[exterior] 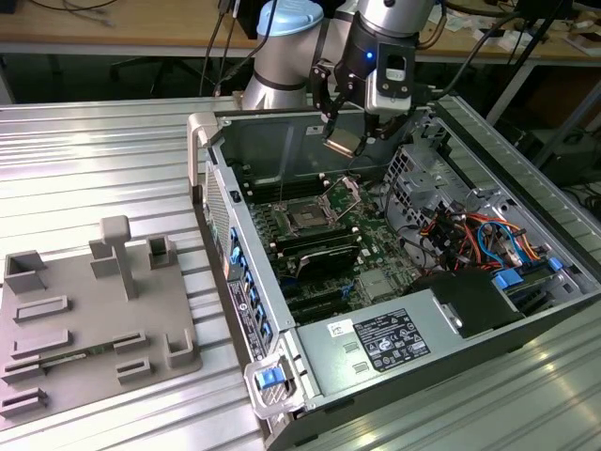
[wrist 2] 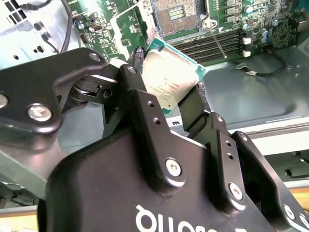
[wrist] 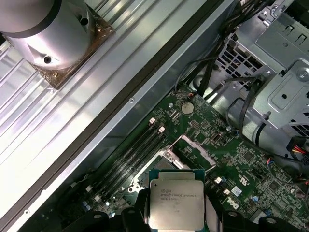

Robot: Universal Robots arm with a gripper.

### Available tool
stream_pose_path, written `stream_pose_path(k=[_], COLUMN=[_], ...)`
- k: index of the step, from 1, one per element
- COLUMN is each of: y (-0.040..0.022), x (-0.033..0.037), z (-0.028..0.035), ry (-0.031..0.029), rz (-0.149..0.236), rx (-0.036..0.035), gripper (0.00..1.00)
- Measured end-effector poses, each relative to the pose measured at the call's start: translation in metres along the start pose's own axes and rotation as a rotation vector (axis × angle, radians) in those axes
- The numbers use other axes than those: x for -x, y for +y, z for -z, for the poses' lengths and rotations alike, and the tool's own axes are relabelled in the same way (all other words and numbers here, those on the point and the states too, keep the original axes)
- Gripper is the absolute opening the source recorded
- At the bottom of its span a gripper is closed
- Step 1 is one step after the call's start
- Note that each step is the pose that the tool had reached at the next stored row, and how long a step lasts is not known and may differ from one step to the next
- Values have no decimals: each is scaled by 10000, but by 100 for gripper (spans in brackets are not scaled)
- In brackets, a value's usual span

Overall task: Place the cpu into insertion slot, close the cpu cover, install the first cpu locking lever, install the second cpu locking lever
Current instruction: 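Place the cpu into insertion slot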

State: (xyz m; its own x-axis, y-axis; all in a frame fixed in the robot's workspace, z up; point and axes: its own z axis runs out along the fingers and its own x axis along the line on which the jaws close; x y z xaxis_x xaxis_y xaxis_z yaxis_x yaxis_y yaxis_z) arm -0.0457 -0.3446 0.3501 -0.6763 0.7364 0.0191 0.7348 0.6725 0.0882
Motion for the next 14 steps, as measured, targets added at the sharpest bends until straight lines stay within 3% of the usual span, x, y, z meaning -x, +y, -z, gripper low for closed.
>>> stream_pose_path(k=[14], y=[-3], x=[-1], z=[-11], ry=[-110], rz=[-1243], rx=[25], gripper=[55])
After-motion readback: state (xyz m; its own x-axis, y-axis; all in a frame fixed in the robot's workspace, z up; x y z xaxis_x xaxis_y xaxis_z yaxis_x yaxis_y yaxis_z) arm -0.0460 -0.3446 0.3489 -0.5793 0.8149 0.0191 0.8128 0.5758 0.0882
